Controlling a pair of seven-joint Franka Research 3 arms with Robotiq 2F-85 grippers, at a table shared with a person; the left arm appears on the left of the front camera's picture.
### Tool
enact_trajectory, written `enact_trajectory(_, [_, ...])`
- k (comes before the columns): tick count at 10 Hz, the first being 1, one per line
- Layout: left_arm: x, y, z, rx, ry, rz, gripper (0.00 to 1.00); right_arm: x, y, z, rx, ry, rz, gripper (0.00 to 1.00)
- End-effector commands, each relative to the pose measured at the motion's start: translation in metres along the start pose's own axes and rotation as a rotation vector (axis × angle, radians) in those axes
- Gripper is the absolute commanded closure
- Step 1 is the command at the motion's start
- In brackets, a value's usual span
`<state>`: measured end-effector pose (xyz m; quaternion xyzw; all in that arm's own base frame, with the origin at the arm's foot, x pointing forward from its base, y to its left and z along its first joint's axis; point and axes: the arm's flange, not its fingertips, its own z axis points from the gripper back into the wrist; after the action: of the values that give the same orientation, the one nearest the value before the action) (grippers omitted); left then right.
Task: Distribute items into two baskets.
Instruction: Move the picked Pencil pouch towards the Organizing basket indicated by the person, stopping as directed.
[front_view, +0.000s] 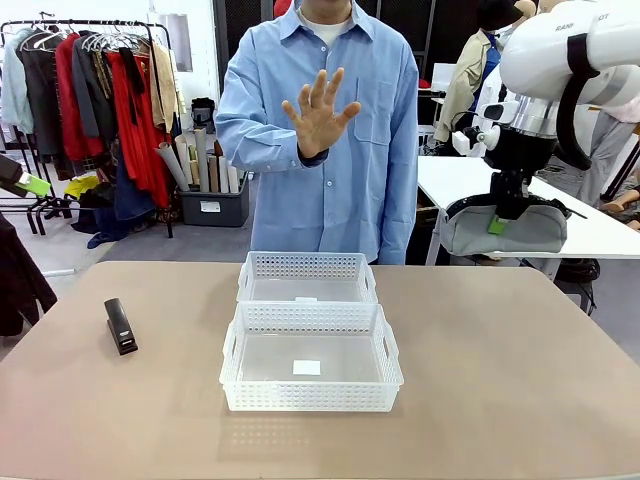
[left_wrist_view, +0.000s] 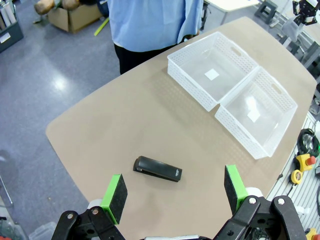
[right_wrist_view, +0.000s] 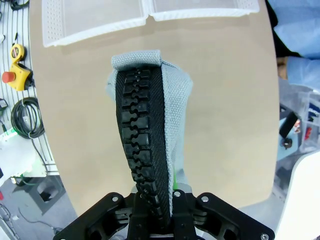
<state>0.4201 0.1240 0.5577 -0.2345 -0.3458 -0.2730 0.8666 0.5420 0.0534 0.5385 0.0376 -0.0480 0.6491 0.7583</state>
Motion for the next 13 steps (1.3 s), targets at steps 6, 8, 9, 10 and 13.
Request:
enact_trajectory(6, [0.0007,0.0000,0.0008,-0.010,-0.008,-0.005,0.00,0.0005,-0.0003,0.0042,0.000,0.001,-0.002,1.00])
enact_trajectory(8, [0.0007,0.0000,0.0008,-0.010,-0.008,-0.005,0.00,0.0005,-0.0003,0.0042,0.000,0.001,-0.002,1.00])
enact_trajectory(9, [0.0007,0.0000,0.0008,-0.010,-0.008,-0.005,0.00,0.0005,-0.0003,0.0042,0.000,0.001,-0.002,1.00])
enact_trajectory(10, [0.0007,0.0000,0.0008,-0.010,-0.008,-0.005,0.00,0.0005,-0.0003,0.0042,0.000,0.001,-0.002,1.00])
enact_trajectory(13, [0.0007,0.0000,0.0008,-0.010,-0.008,-0.005,0.00,0.0005,-0.0003,0.0042,0.000,0.001,-0.002,1.00])
